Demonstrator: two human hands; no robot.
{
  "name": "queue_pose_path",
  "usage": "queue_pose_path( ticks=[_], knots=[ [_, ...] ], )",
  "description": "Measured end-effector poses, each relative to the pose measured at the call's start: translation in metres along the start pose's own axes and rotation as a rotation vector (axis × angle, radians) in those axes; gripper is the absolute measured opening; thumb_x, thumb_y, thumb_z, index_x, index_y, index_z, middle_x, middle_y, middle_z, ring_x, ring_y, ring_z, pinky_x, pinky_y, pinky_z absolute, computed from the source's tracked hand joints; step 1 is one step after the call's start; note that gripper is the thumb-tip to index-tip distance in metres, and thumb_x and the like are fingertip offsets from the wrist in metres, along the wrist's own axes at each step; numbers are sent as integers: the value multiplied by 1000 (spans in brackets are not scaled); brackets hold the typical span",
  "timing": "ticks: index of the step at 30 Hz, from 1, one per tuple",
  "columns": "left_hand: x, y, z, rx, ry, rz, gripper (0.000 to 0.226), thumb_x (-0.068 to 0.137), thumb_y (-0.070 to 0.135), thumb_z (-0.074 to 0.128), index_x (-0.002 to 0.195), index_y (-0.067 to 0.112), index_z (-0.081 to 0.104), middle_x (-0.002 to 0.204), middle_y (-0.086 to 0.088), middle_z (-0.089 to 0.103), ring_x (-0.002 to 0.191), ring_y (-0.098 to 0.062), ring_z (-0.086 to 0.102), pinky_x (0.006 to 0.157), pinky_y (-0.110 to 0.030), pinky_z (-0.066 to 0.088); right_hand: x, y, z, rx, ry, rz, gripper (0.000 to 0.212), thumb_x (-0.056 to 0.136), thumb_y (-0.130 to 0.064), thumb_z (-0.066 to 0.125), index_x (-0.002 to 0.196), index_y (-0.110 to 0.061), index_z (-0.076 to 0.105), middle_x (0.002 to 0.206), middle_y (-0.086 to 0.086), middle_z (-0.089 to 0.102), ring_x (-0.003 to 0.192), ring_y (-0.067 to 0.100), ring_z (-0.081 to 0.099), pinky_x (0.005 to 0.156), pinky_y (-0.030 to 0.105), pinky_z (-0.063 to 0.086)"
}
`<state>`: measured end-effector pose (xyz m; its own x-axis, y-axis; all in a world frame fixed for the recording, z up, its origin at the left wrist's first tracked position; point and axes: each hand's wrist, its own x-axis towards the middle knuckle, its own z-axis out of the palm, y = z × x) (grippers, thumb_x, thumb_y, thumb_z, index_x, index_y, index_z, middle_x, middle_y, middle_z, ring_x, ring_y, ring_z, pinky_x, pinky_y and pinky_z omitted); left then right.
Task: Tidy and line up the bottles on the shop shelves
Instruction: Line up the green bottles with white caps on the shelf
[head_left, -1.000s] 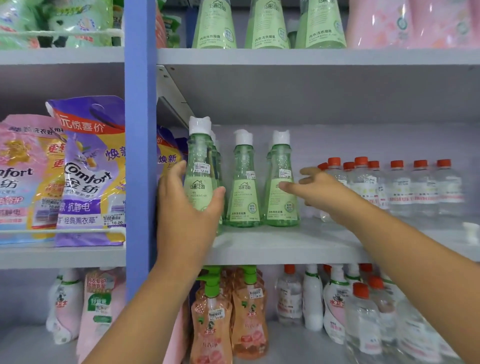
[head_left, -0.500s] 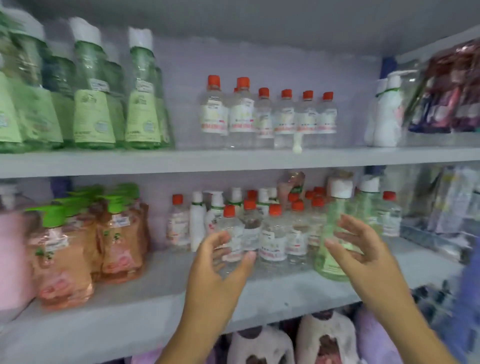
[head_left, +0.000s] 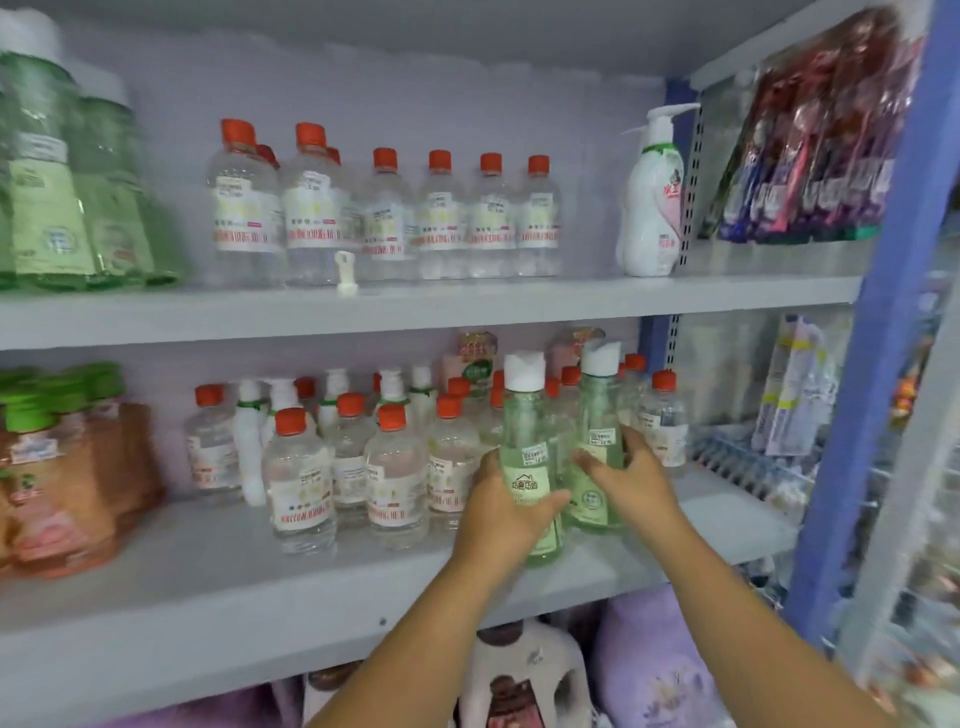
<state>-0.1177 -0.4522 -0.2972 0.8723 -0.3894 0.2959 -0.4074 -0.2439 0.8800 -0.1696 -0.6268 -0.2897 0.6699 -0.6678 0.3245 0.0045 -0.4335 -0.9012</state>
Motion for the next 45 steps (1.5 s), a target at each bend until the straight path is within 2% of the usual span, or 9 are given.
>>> queue_pose_path(
  ticks=[3, 6, 9, 15, 23, 27, 31, 37, 45],
  knots=[
    [-1, -5, 6, 27, 23, -6, 62, 71, 47, 88, 115, 38, 45, 90, 18, 65, 73, 11, 62, 51, -5, 41, -4, -1, -1, 8, -44, 21, 46, 75, -55, 83, 110, -41, 57, 89, -34, 59, 80, -12, 57, 59, 8, 39],
    [-16, -13, -6, -44, 30, -10, 57, 62, 59, 85, 107, 53, 49, 95, 27, 71, 80, 17, 65, 56, -4, 46, -16, 5, -7, 44, -91, -9, 44, 73, -53, 84, 110, -38, 66, 99, -20, 73, 92, 2, 70, 76, 28, 57],
    [-39, -18, -29, -91, 44, -26, 63, 54, 68, 81, 109, 58, 51, 101, 37, 68, 86, 16, 66, 70, -14, 55, -42, 1, -10, 93, -186, -31, 41, 72, -53, 85, 107, -45, 66, 101, -25, 74, 90, -5, 70, 75, 26, 58],
    [-97, -16, -81, -222, 99, 4, 59, 62, 51, 87, 114, 52, 60, 104, 20, 76, 92, -1, 74, 76, -29, 63, -93, -31, 9, 173, -302, -136, 33, 71, -42, 88, 100, -42, 72, 97, -25, 76, 87, -6, 71, 63, 12, 55],
    [-189, 11, -191, -192, 249, 95, 65, 51, 34, 92, 109, 50, 68, 98, 6, 80, 87, -13, 78, 69, -20, 59, -177, -112, 39, 207, -496, -336, 51, 60, -64, 85, 108, -62, 66, 106, -26, 74, 96, -3, 71, 78, 22, 56],
    [-214, 43, -267, -137, 369, 143, 65, 44, 45, 87, 106, 53, 69, 93, 8, 81, 83, -12, 78, 65, -19, 59, -217, -169, 66, 384, -588, -348, 50, 52, -48, 89, 98, -59, 72, 96, -16, 79, 87, 3, 75, 66, 9, 55],
    [-213, 83, -352, -98, 535, 252, 55, 41, 54, 83, 95, 56, 71, 85, 14, 80, 74, -3, 76, 57, -11, 54, -229, -247, 83, 492, -532, -450, 74, 26, -79, 88, 92, -49, 77, 85, -7, 80, 75, 8, 77, 56, 14, 56],
    [-168, 125, -468, -3, 661, 394, 46, 60, 54, 86, 100, 40, 70, 91, 19, 78, 78, -1, 76, 56, -15, 56, -202, -379, 122, 622, -422, -674, 51, 58, -75, 80, 99, -45, 75, 93, -14, 79, 81, 5, 77, 57, 11, 54],
    [-81, 98, -535, 136, 617, 253, 42, 72, 55, 87, 104, 34, 69, 87, 26, 75, 72, 6, 71, 62, -23, 57, -131, -430, 225, 321, -490, -512, 47, 73, -60, 82, 104, -25, 75, 97, -10, 80, 87, 10, 77, 86, 42, 60]
  ],
)
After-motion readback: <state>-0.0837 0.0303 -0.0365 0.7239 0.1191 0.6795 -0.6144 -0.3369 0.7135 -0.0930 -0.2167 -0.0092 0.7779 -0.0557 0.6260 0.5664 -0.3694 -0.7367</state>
